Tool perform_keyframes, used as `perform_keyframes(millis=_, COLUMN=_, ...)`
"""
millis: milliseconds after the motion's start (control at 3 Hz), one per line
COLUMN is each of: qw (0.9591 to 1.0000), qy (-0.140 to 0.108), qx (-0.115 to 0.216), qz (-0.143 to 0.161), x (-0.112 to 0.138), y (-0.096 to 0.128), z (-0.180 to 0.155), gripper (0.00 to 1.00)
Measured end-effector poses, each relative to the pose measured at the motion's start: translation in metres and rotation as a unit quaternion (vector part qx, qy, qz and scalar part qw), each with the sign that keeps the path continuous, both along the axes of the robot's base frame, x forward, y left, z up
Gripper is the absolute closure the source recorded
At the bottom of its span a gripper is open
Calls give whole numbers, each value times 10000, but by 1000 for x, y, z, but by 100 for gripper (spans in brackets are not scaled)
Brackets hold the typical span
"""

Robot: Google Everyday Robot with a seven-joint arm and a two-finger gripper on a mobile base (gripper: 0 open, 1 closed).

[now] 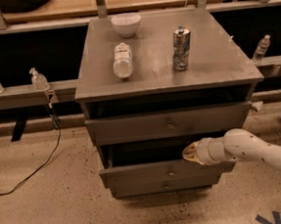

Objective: Open middle drawer

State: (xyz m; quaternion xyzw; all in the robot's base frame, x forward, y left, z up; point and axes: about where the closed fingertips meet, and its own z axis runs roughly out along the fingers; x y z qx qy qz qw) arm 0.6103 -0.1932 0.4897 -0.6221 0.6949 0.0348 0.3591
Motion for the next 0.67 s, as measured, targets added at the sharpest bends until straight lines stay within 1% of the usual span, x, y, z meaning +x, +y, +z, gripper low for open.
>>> perform_keyframes(millis=333, qw=10000, qy=47, qx=42, qz=5, x=-10, y=-2, z=6, gripper=62)
perform_keyframes(millis=667, qw=9998, qy=160, qx=75, qz=-58, x=-22, y=-10, z=7, gripper=39)
